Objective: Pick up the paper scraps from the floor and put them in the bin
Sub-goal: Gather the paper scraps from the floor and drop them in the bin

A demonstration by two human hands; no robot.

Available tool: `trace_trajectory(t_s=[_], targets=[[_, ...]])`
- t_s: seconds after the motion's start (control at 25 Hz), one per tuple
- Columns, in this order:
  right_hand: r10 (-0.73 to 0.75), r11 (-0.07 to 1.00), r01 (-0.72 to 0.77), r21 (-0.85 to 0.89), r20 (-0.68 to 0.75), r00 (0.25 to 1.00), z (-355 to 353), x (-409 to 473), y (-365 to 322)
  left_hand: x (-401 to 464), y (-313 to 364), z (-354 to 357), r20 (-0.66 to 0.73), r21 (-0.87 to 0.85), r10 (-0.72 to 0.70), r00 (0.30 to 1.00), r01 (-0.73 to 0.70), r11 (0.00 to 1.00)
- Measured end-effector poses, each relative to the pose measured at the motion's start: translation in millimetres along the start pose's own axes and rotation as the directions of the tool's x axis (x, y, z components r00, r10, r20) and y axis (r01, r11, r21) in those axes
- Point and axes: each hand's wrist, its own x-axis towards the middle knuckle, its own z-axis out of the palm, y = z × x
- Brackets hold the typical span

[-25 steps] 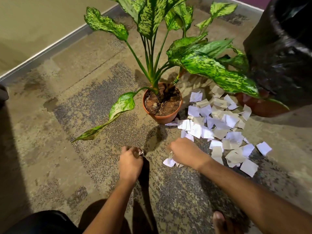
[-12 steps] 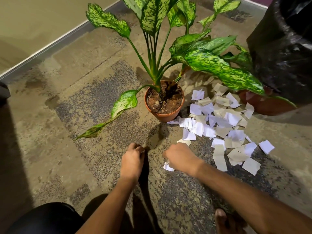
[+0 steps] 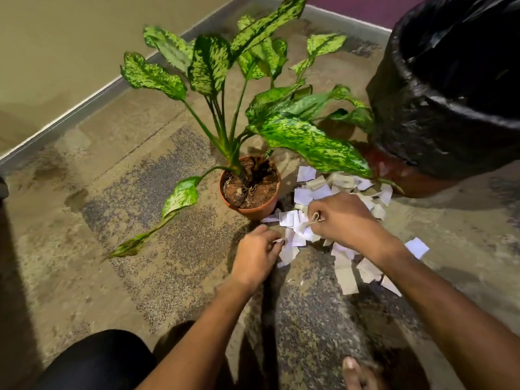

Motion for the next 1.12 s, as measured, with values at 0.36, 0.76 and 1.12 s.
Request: trace_trajectory(t_s=[0.36,0.76,1.12], targets=[[0.147,0.985,-0.033,0.169,-0.726,0.672,-157.5,-65.2,49.8,73.5,196.9,4.6,-0.426,-0.17,0.452,0.784,-0.56,0.811],[0.286,0.956,-0.252,0.153,-0.683,0.672,-200.5,-65.5,125.8,125.3,307.8,-21.4,-0.502,-0.192,0.274,0.82,-0.415,0.889],[0.22,0.972,-0.107,0.207,-0.665,0.714,-180.5,-87.8,135.5,125.2,306.1,-4.6,-0.374,-0.141,0.449,0.812,-0.528,0.838]])
